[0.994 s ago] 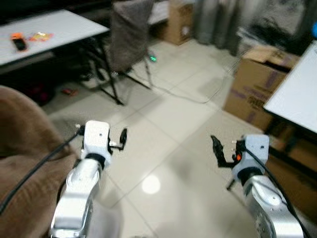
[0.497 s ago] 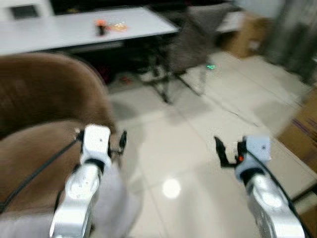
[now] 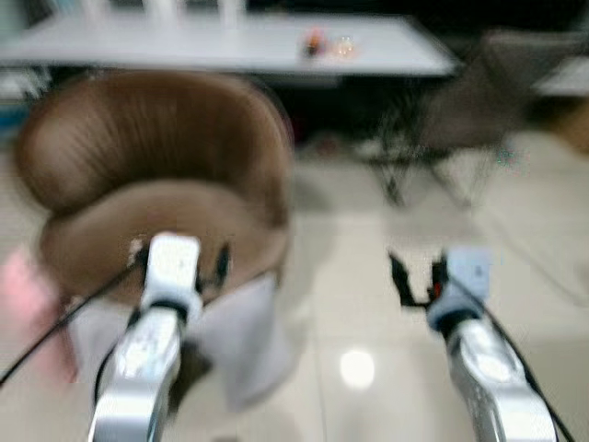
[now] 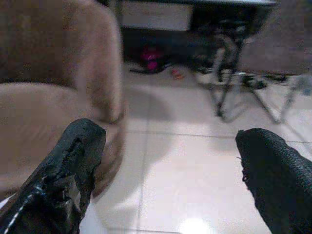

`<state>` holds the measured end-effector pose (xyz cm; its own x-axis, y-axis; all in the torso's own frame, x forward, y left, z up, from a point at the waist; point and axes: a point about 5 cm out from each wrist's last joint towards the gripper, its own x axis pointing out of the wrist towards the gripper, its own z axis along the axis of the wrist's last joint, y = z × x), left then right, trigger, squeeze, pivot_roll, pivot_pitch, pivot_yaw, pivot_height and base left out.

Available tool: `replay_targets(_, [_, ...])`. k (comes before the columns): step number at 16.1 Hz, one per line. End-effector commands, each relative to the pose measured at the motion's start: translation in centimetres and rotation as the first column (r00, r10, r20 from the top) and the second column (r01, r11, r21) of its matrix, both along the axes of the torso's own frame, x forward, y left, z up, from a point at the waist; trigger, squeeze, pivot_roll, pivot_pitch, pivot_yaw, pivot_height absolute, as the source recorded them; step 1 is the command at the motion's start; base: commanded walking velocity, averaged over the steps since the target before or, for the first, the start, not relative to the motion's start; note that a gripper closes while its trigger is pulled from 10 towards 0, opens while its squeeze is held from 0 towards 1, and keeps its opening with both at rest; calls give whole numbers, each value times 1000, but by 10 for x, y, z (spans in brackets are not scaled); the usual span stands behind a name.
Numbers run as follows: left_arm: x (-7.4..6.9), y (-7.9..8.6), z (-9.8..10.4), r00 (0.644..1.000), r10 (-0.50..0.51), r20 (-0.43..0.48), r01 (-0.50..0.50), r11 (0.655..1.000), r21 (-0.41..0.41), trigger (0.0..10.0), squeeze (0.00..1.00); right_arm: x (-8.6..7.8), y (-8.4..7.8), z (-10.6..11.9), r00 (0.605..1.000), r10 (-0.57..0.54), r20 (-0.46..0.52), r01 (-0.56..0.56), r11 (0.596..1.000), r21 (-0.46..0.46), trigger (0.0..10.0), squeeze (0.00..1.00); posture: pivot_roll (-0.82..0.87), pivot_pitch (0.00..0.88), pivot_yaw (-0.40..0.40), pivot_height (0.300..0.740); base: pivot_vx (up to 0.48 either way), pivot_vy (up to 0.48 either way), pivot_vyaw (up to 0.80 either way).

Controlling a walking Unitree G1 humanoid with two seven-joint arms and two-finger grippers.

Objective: Move the pillow to the sofa from floor

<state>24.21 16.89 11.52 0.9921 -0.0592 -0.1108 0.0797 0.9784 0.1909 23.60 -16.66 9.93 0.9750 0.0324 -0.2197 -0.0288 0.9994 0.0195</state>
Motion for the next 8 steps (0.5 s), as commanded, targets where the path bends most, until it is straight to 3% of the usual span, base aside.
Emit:
replay_targets(1, [1, 1, 4, 1000, -10, 21, 10, 1000, 14, 10000, 0, 1, 1, 2, 1000, -19, 12, 19, 1000, 4, 10000, 1000, -9, 0, -34, 740, 0, 0, 800])
replay_targets(4, [4, 2, 2, 1000, -12, -2, 12, 1000, 18, 10000, 0, 2, 1, 3, 999, -36, 23, 36, 999, -2, 10000, 1000, -12, 0, -26, 740, 0, 0, 0])
replay_targets(8, [7, 1, 1, 999, -31, 4, 32, 999, -14, 10000, 0, 4, 2, 2, 999, -48, 17, 48, 999, -21, 10000, 1000, -15, 0, -23, 740, 329, 0, 0])
